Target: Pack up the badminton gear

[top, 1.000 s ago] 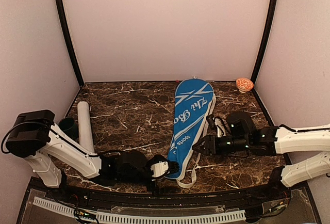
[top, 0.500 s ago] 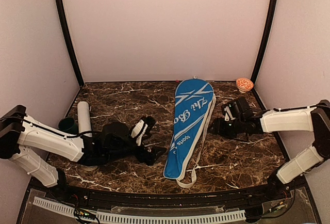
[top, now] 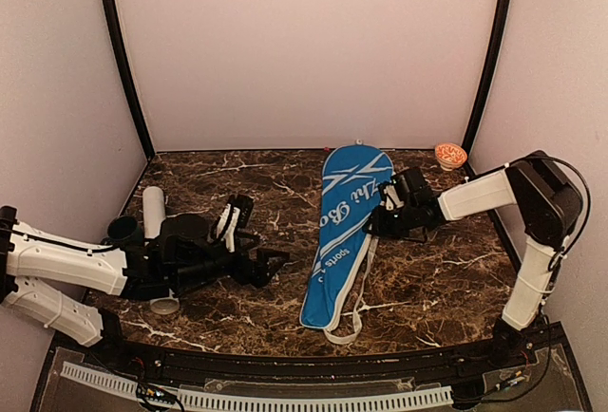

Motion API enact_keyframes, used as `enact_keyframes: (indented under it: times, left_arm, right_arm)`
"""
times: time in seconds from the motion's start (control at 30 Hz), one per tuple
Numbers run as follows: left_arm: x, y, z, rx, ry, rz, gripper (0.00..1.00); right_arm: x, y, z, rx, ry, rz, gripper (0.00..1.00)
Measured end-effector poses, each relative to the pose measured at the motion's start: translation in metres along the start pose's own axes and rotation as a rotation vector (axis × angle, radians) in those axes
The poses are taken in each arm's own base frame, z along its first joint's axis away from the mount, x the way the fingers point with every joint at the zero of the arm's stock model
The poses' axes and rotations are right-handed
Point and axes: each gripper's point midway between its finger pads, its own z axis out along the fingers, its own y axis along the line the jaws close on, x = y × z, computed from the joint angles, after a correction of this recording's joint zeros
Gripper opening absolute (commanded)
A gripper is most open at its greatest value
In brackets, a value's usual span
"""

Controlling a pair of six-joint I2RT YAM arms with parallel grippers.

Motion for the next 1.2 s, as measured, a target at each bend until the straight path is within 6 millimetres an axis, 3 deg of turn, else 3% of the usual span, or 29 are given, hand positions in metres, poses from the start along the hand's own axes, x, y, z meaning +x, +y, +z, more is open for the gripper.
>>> enact_keyframes:
  times: [0.1, 0.2, 0.43, 0.6, 0.7, 0.83, 1.07, 1.2]
  left_arm:
    - [-0.008, 0.007, -0.009, -0.013, -0.025, -0.033, 0.99]
    - [-0.020, 0.021, -0.019, -0.036, -0.066, -0.087, 0.99]
    - [-0.040, 0.060, -0.047, -0.116, -0.146, -0.194, 0.99]
    - [-0.042, 0.074, -0.058, -0.151, -0.158, -0.224, 0.99]
    - [-0.041, 0.080, -0.063, -0.164, -0.158, -0.241, 0.99]
    - [-0.039, 0.085, -0.065, -0.175, -0.151, -0.251, 0.99]
    - [-0.018, 0.097, -0.055, -0.213, -0.045, -0.268, 0.99]
    - [-0.016, 0.101, -0.045, -0.217, 0.005, -0.292, 0.99]
  right_arm:
    - [-0.001, 0.010, 0.009, -0.032, 0.012, -0.014, 0.09]
    - [-0.001, 0.030, 0.019, -0.072, 0.023, -0.038, 0.00]
    - [0.016, 0.111, 0.057, -0.197, 0.071, -0.141, 0.00]
    - [0.034, 0.178, 0.085, -0.281, 0.102, -0.264, 0.00]
    - [0.045, 0.204, 0.092, -0.310, 0.124, -0.324, 0.00]
    - [0.050, 0.221, 0.097, -0.330, 0.149, -0.351, 0.00]
    - [0.030, 0.236, 0.115, -0.354, 0.118, -0.295, 0.01]
    - [0.024, 0.240, 0.114, -0.367, 0.110, -0.267, 0.30]
